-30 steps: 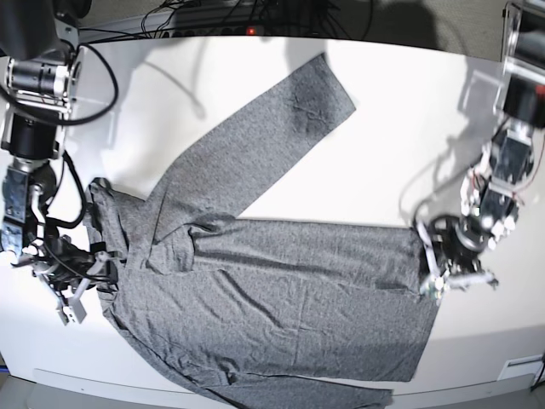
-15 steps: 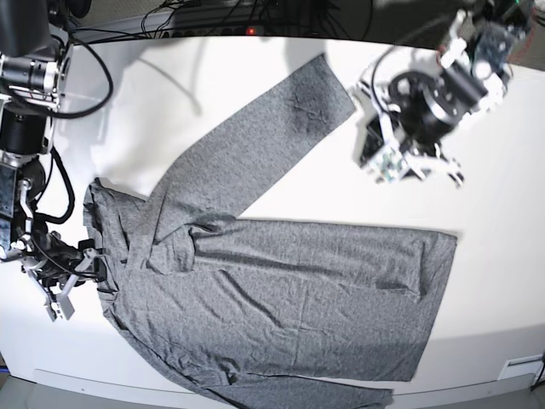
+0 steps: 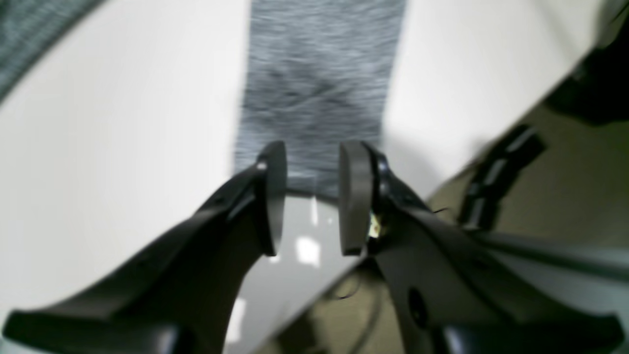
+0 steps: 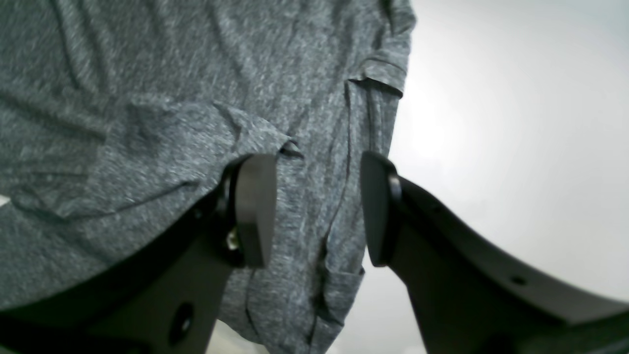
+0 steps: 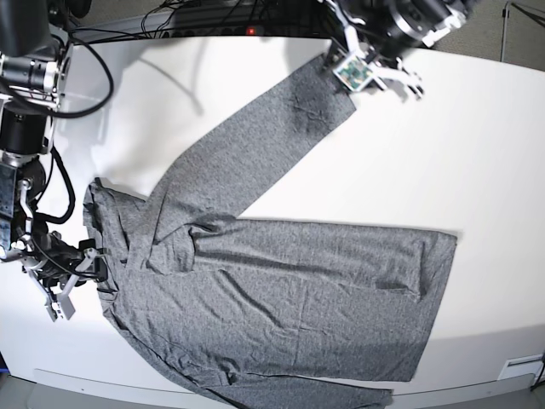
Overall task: Fold the T-shirt properly
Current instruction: 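Release the shirt with the left gripper and move it to the sleeve cuff, then grasp the extended sleeve cuff with the left gripper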
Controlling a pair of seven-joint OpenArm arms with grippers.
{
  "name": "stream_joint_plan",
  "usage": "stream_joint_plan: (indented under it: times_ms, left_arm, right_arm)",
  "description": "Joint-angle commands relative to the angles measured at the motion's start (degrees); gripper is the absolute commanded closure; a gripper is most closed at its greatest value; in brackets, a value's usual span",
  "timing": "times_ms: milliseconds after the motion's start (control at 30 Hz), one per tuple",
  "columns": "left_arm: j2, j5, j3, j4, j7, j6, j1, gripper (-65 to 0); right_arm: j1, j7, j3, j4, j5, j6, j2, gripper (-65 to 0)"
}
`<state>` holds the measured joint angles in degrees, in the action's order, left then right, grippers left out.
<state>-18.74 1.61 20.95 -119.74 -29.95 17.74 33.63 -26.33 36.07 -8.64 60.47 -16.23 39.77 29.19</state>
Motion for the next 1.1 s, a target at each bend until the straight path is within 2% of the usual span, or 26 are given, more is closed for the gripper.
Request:
stream_joint_plan:
  times_ms: [0,67,200,300,367,567,667,900,967,1033,1067]
  left_arm:
    - [1.11,-0.35,-0.09,-0.92,1.77,-0.11,0.44,-17.9]
    - [2.89,-0.31,0.24,-0.63,1.79,-0.11,0.48,-17.9]
    - [3.48,0.57,4.39,2.86,4.33,-0.09,0.33,-18.2]
    - [3.48,5.27,8.70,6.99,4.79,-0.24,-0.42,-20.1]
    - [3.50,6.16,9.90,8.66,4.70,-1.79,-1.86,-20.3]
    - [3.52,6.10,10.67,12.35,4.46,-2.08,-3.63,-20.3]
    - [3.58,7.56,10.67,15.39,6.23,-2.36,-4.15,-20.3]
    - [3.78,7.91,10.64,18.53,4.52,-2.73,-5.60,-19.9]
    - [3.78,10.25,10.64,18.53,4.55,-2.75,-6.23,-14.0]
    - [3.78,12.90,10.64,18.53,4.50,-2.75,-7.19,-2.4]
    - [3.78,13.88,10.64,18.53,4.50,-2.78,-7.56,0.0]
  right_arm:
    - [-1.81,-1.36,-0.35,1.05,-0.50,0.23,1.11,-28.2]
    - [-1.81,-1.36,-0.35,1.05,-0.52,0.23,1.11,-28.2]
    - [-1.81,-1.38,-0.35,1.05,-0.50,0.23,1.11,-28.2]
    - [-1.95,-1.57,-0.35,1.05,-0.52,0.23,1.11,-28.2]
    - [-1.95,-1.77,-0.35,1.05,-0.50,0.23,1.14,-28.2]
    - [-1.95,-1.86,-0.35,1.05,-0.52,0.23,1.11,-28.2]
    - [-1.95,-2.21,-0.35,1.05,-0.52,0.23,1.11,-28.2]
    - [-1.90,-2.10,-0.35,1.05,-0.52,0.23,1.11,-28.2]
    - [-1.90,-2.08,-0.35,1.05,-0.52,0.23,1.07,-28.2]
    - [-1.90,-1.99,-0.33,1.05,-0.50,0.23,0.90,-28.2]
    - [-1.90,-1.88,-0.33,1.05,-0.48,0.23,0.79,-28.2]
